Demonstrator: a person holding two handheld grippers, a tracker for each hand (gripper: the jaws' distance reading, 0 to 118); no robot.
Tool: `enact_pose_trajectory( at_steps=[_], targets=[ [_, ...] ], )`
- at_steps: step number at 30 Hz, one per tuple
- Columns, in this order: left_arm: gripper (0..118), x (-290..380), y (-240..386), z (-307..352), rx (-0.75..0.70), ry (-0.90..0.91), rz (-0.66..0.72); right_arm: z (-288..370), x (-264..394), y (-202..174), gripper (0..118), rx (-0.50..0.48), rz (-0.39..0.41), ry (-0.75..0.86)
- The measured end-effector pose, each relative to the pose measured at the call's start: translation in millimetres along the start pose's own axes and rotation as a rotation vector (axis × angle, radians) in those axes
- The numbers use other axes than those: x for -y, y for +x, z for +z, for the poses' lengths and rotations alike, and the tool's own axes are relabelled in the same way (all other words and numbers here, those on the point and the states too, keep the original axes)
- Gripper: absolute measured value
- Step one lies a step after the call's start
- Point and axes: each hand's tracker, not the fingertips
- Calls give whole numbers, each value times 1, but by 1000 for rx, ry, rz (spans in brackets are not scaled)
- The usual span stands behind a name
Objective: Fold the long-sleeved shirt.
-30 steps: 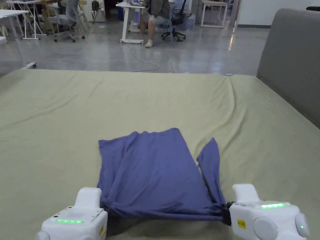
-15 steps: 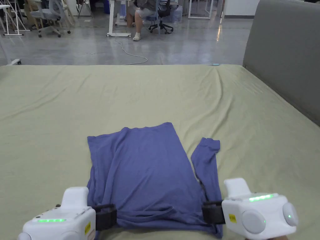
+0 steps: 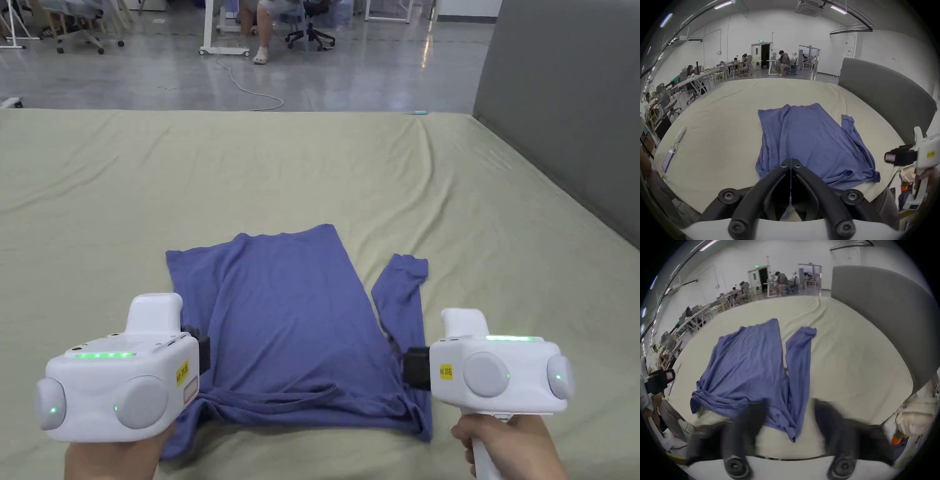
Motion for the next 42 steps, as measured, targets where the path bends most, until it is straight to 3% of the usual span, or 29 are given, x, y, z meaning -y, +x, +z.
enact_pose_trajectory(
  at_steps=[1,3,6,9,11,13,16,22,26,29,30,31,32,33,37,42],
  targets=[
    [0,1,-2,-1,8,-5,3,-8,5,-1,89,-7,-5,-55],
    [0,2,-3,-1,10,-8,8,-18,14,2,72,-31,-3,-69],
    [0,0,-2,1,11,-18,-2,-32,23,-7,68,29,5,-106],
    [0,0,-1,1,13,-26,1,-50,23,-7,57,11,-9,-138],
    [0,-2,3,4,18,-32,4,-61,21,-9,45,4,-7,-151],
    [0,-2,5,2,16,-39,5,-68,22,-14,19,3,18,-179],
    [0,-6,8,-5,18,-53,-8,-70,26,-18,5,-9,66,-138],
    [0,-37,20,-31,73,-64,-42,-66,27,-12,2,-13,57,-124],
    [0,-93,46,-84,117,-98,-115,-68,29,-14,2,-20,70,-125],
    [33,-140,69,-152,174,-111,-169,-68,24,-11,2,-33,53,-141],
    [55,-157,74,-188,174,-141,-183,-69,21,-10,2,-36,46,-152],
    [88,-169,80,-215,200,-179,-188,-69,19,-10,2,-36,49,-155],
    [107,-183,90,-251,222,-233,-202,-70,18,-11,2,-35,50,-157],
    [114,-192,99,-280,211,-257,-235,-71,17,-11,2,-33,48,-160],
    [113,-213,131,-365,210,-252,-290,-77,10,-16,2,-12,52,-170],
    [113,-215,155,-442,207,-385,-401,-82,11,-18,2,3,57,-183]
  ],
)
